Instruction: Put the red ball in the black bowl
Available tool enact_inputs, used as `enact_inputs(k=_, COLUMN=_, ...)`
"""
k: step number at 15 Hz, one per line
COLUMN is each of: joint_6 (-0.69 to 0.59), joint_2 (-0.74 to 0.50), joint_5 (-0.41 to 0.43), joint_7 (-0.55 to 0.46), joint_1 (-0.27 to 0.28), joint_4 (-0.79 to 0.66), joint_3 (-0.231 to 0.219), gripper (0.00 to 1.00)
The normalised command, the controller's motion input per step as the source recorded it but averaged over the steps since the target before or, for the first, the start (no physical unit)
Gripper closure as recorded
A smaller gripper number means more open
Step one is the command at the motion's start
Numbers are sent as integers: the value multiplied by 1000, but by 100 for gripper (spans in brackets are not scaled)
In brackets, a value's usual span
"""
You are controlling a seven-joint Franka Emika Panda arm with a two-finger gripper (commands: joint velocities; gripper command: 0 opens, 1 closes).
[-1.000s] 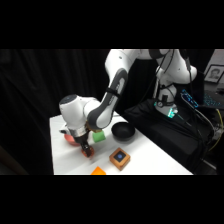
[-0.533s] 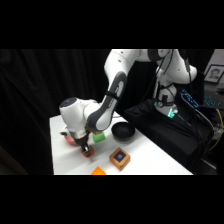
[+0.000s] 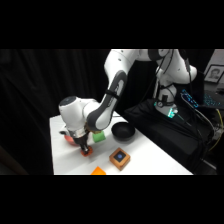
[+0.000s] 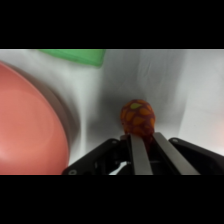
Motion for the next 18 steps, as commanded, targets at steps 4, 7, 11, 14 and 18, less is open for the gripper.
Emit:
enact_inputs(k=4, joint_6=-167, joint_2=-344, joint_5=40, joint_7=-79, joint_1=-14, joint_4=-159, joint_3=8, gripper=95)
enact_inputs(k=7, joint_6=-239, joint_2=-405, joint_5=40, joint_7=-88, joint_1=-24, joint_4=-227, joint_3=-5, gripper=95)
enact_inputs(k=11, joint_6=-193, joint_2=-403, joint_5=44, joint_7=-112, joint_1=-27, joint_4=-275, joint_3=-2, gripper=95)
enact_inputs(k=14, joint_6=-104, joint_2=-436, joint_5=43, joint_7=-136, joint_1=-22, joint_4=-388, joint_3=3, gripper=95)
enact_inputs(k=18, joint_6=11, joint_2=-488, joint_5=56, joint_7=-155, joint_1=-27, joint_4=-514, joint_3=10, gripper=95)
